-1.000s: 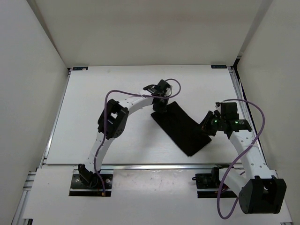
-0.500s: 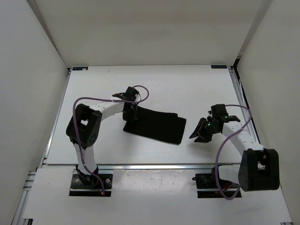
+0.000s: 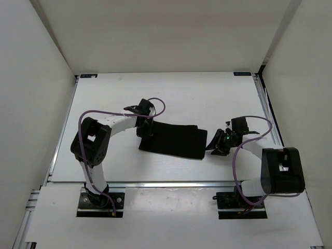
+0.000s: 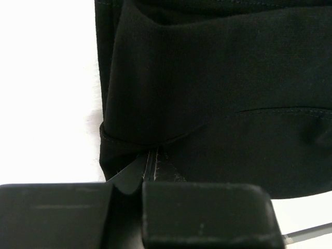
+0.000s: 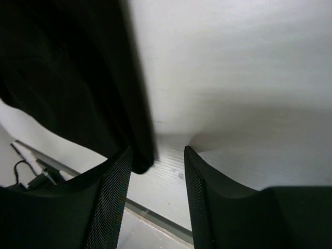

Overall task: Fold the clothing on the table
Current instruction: Fold the skirt

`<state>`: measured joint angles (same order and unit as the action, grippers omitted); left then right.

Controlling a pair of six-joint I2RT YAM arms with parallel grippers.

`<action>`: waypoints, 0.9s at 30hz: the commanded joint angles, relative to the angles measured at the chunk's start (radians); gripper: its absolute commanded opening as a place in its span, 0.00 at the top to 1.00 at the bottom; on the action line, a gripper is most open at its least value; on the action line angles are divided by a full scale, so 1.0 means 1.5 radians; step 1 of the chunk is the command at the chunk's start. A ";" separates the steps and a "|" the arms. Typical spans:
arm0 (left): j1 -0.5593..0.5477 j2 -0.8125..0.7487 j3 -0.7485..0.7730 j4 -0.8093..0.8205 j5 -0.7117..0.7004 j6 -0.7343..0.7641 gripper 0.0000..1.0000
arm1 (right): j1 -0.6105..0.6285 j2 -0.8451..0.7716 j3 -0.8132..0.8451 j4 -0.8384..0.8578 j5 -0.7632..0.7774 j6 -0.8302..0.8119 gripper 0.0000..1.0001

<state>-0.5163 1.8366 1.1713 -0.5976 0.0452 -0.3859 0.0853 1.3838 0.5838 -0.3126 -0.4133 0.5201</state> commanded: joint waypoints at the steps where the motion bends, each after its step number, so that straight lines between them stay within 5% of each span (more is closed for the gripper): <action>1: -0.002 -0.029 -0.012 0.000 0.032 -0.003 1.00 | -0.003 0.041 0.010 0.085 -0.052 -0.005 0.49; 16: -0.010 -0.036 -0.015 -0.014 0.023 0.001 1.00 | 0.039 0.139 0.062 0.174 -0.116 0.006 0.50; 19: -0.011 -0.039 -0.020 -0.017 0.020 0.003 1.00 | 0.040 0.173 0.081 0.188 -0.123 0.004 0.61; 22: -0.012 -0.039 -0.018 -0.021 0.030 0.003 1.00 | 0.031 0.208 0.109 0.182 -0.132 0.000 1.00; 27: 0.013 -0.085 -0.047 0.053 0.131 -0.033 0.99 | 0.015 0.181 0.123 0.137 -0.103 -0.011 1.00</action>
<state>-0.5156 1.8053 1.1294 -0.5819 0.1196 -0.3981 0.1249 1.6901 0.7315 -0.0799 -0.5976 0.5373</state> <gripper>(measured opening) 0.014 0.019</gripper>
